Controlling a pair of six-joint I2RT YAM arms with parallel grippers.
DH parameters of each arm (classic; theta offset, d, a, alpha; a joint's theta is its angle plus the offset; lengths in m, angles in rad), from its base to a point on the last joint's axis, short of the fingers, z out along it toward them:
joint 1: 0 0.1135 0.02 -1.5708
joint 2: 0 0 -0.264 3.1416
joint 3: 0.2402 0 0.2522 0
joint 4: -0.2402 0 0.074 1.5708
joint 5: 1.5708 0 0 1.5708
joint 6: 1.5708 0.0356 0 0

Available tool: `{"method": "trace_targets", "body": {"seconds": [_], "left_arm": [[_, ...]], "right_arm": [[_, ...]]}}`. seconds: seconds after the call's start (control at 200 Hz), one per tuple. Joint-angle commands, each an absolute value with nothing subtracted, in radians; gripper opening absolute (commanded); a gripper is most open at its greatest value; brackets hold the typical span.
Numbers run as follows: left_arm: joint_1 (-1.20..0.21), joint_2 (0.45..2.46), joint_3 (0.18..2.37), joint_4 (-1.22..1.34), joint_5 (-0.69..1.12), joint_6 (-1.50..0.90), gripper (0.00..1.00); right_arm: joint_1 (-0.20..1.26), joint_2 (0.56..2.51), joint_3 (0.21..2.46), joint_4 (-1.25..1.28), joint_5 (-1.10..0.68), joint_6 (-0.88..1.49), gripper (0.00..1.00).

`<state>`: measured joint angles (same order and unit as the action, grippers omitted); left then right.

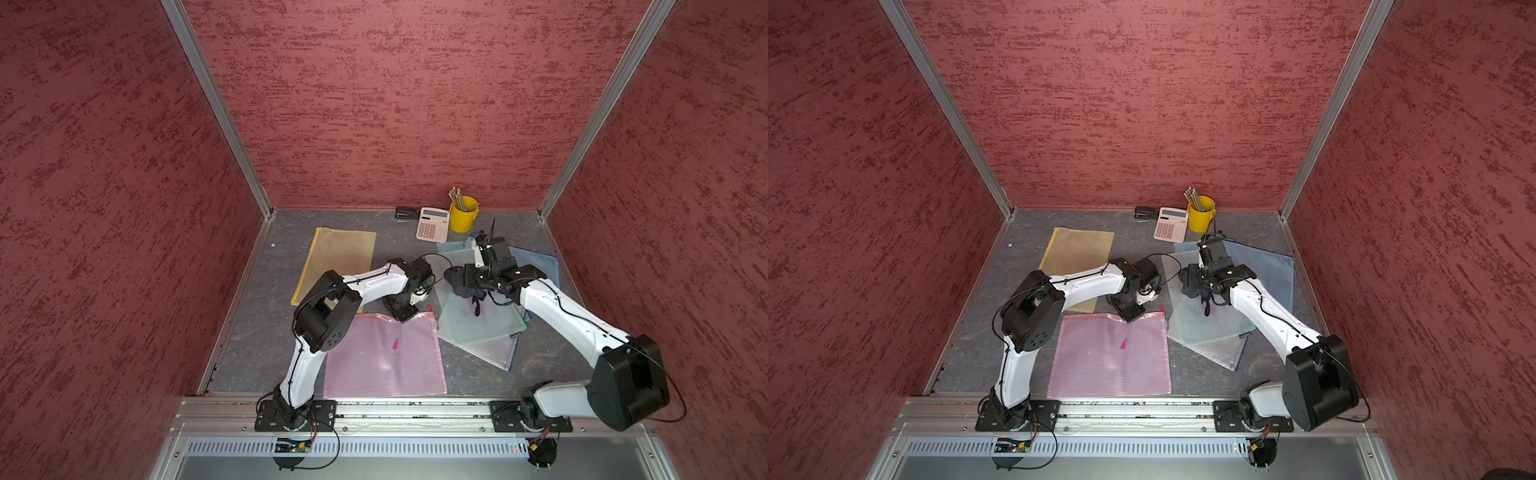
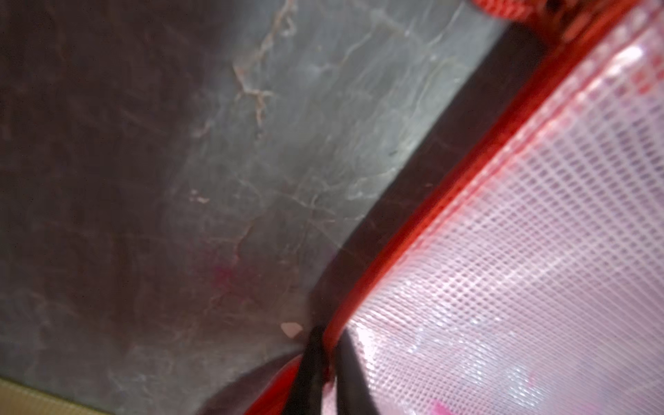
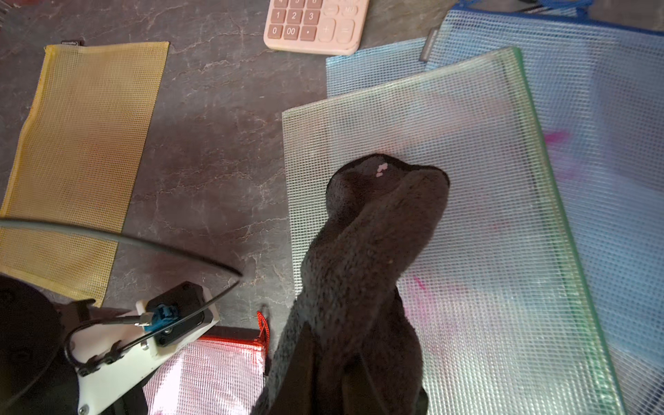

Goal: Wipe the document bag
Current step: Adjust the document bag at the center of the board.

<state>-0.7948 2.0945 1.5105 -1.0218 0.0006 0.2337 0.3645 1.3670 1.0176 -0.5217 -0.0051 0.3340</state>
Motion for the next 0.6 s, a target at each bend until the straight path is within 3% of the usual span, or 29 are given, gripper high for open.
{"method": "trace_targets", "body": {"seconds": [0.0, 0.225, 0.366, 0.596], "left_arm": [[-0.801, 2.224, 1.434, -1.05, 0.085, 0.177, 0.0], [-0.658, 2.047, 1.446, -1.065, 0.173, 0.046, 0.0], [-0.528, 1.955, 1.456, -1.042, 0.329, -0.118, 0.0], [-0.428, 1.946, 1.355, -0.801, 0.621, -0.477, 0.0]], "right_arm": [[0.37, 1.334, 1.02, -0.471, 0.047, 0.349, 0.1], [0.376, 1.31, 1.025, -0.437, 0.006, 0.332, 0.09], [0.404, 1.288, 1.058, -0.406, -0.07, 0.295, 0.08], [0.655, 1.408, 1.157, -0.368, -0.124, 0.204, 0.08]]}}
